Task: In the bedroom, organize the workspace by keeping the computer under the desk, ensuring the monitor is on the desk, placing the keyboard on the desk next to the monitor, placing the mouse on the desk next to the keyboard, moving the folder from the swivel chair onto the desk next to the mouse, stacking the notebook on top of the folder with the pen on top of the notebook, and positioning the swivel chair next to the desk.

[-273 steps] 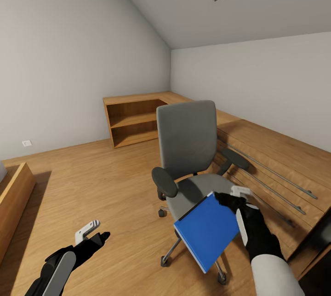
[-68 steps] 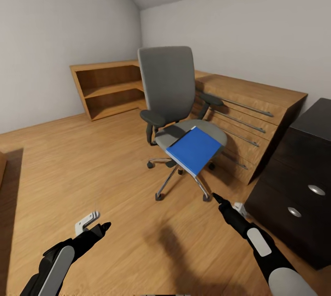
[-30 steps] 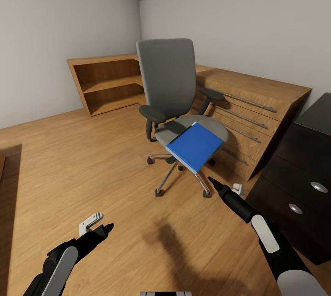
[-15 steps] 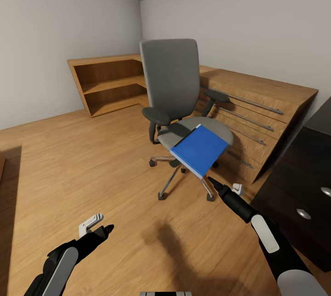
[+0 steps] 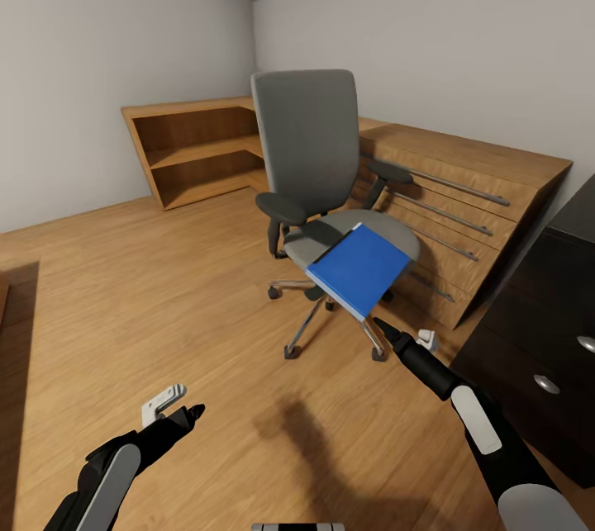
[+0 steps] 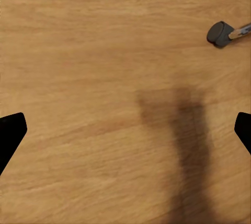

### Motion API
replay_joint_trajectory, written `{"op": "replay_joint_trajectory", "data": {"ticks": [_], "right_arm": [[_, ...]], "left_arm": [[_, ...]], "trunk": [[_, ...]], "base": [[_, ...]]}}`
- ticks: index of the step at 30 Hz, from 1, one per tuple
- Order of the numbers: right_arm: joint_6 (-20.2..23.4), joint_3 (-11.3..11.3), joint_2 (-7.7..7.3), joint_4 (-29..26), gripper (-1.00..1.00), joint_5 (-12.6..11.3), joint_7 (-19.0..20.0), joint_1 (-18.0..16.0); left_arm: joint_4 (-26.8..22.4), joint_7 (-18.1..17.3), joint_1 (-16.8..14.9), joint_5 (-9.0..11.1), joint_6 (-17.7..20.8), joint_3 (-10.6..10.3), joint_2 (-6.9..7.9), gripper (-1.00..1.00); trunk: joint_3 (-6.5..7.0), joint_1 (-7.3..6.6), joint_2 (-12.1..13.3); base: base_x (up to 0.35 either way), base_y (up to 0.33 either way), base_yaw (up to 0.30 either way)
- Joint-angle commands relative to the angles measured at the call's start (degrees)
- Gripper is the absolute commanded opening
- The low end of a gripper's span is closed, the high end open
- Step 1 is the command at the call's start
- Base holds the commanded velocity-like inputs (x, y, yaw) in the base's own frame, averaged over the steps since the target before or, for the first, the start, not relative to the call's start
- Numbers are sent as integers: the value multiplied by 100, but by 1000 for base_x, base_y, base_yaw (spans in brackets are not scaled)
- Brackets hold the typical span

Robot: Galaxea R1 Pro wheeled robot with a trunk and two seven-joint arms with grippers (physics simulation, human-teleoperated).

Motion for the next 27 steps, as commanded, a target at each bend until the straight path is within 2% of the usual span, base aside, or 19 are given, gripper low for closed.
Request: {"op": "replay_joint_trajectory", "data": {"ticks": [1,22,27], "right_arm": [[56,-9,1,0,100,-54,3,-4],[749,-15,-9,-7,100,-131,29,-3],[1112,-29,-6,-11,100,-292,30,-3]], "left_arm": [[-7,50,-3,61,20,-4,1,100],[63,60,-3,52,14,-94,1,100],[64,60,-3,52,14,-97,1,100]], "trunk": [[-5,-1,-2],[-5,-1,-2],[-5,-1,-2]], "base": [[0,0,0],[0,0,0],[0,0,0]]}}
